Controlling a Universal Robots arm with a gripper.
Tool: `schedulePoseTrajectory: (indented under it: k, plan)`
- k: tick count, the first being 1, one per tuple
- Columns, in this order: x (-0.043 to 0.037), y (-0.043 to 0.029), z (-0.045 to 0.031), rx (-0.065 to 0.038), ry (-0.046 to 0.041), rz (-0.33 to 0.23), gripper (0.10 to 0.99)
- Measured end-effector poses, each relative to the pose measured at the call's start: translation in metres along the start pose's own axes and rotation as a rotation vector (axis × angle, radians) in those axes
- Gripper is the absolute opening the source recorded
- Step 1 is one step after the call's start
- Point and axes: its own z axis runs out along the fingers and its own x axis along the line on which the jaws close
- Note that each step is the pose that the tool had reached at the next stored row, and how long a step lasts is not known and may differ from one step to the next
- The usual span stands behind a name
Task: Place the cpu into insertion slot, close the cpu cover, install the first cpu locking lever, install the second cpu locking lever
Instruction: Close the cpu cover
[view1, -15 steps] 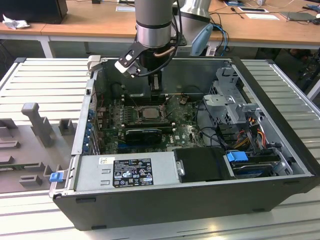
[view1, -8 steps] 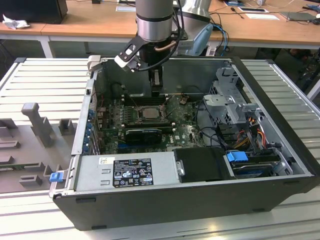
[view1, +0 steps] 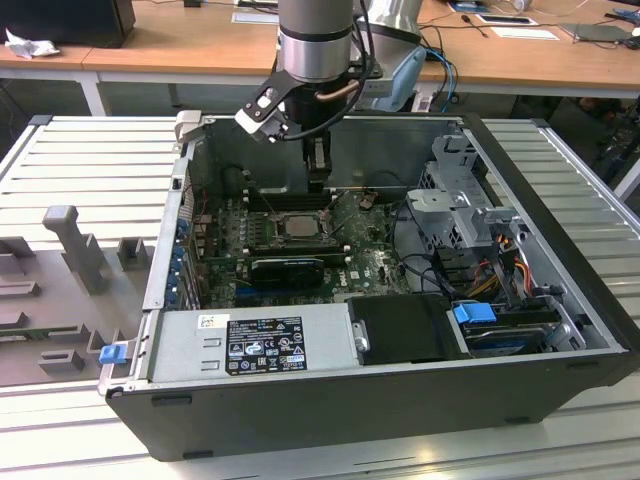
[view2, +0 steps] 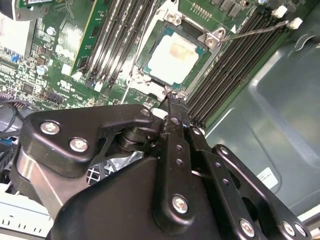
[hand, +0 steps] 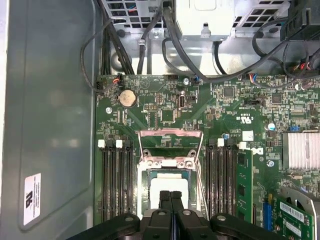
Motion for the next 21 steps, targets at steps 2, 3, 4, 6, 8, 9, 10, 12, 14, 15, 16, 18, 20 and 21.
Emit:
schedulePoseTrajectory:
  k: [2, 3, 4, 6, 8, 9, 10, 12, 14, 15, 16, 18, 20, 21]
  plan:
    - [0.0000, 0.0016, 0.0001, 0.000, 0.0000, 0.000, 0.106]
    - [0.0000, 0.0027, 0.0002, 0.000, 0.0000, 0.000, 0.106]
    - [0.0000, 0.0037, 0.0003, 0.000, 0.0000, 0.000, 0.106]
    - [0.0000, 0.0062, 0.0004, 0.000, 0.0000, 0.000, 0.106]
    - [0.0001, 0.0081, 0.0005, 0.001, -0.0001, 0.000, 0.106]
    - [0.0001, 0.0088, 0.0006, 0.001, -0.0001, 0.000, 0.106]
    - [0.0001, 0.0096, 0.0006, 0.001, 0.0000, 0.000, 0.106]
    - [0.0001, 0.0110, 0.0007, 0.001, 0.0000, 0.000, 0.106]
    - [0.0001, 0.0131, 0.0008, 0.001, -0.0001, 0.000, 0.106]
    - [0.0001, 0.0141, 0.0009, 0.001, 0.0000, 0.000, 0.106]
    - [0.0001, 0.0161, 0.0011, 0.001, 0.0000, 0.000, 0.106]
    - [0.0002, 0.0215, 0.0014, 0.002, 0.0000, 0.000, 0.106]
    - [0.0002, 0.0252, 0.0017, 0.003, 0.0000, 0.000, 0.106]
    - [0.0002, 0.0289, 0.0019, 0.003, -0.0001, 0.000, 0.106]
